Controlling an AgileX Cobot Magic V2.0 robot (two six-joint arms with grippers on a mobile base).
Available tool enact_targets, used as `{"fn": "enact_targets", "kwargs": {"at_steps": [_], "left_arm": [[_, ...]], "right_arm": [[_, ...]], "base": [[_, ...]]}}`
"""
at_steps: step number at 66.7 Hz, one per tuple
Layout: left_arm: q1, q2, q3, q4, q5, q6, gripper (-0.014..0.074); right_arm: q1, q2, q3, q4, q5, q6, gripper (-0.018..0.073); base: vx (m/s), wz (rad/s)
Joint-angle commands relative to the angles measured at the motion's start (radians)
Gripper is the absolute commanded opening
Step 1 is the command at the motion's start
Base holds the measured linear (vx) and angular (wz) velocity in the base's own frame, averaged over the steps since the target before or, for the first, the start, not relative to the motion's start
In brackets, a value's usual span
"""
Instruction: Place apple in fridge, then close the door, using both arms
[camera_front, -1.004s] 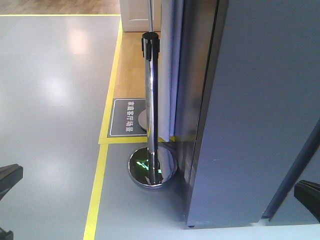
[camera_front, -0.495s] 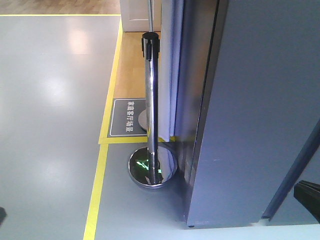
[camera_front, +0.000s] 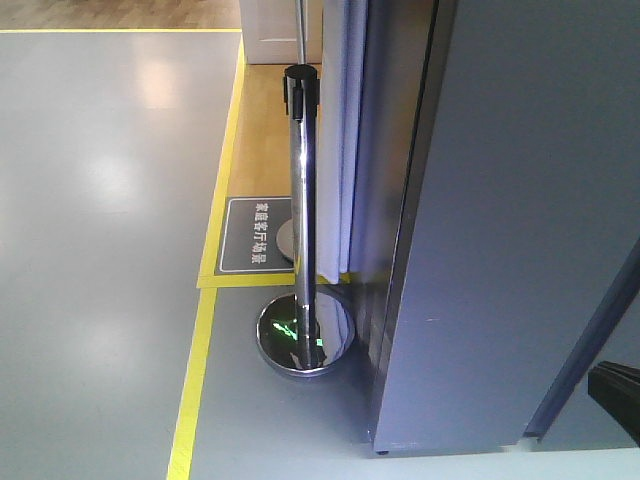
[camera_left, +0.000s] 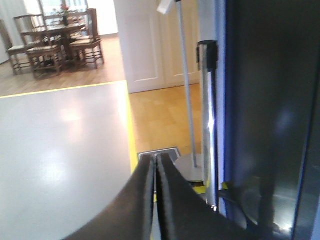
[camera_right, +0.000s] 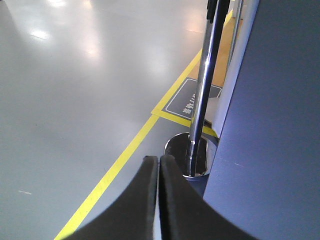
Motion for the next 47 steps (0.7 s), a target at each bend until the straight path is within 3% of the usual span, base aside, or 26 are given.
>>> {"fn": "enact_targets", "kwargs": {"at_steps": [1,25,47], "left_arm": [[0.019,-0.018,0.029,-0.001,-0.068,-0.011,-0.0006],[0.081,-0.018,0.029,0.001,-0.076,-0.010,-0.0006],[0.092,-0.017,0.028,-0.001,-0.075,-0.010,-0.0006]], "right_arm": [[-0.003,0.007,-0.025,0.040,-0.041,-0.002,-0.0005],[-0.003,0.007,-0.025,0.040,-0.041,-0.002,-0.0005],[-0.003,0.007,-0.025,0.040,-0.041,-0.002,-0.0005]], "base": [[0.00,0.00],[0.00,0.00],[0.00,0.00]]}}
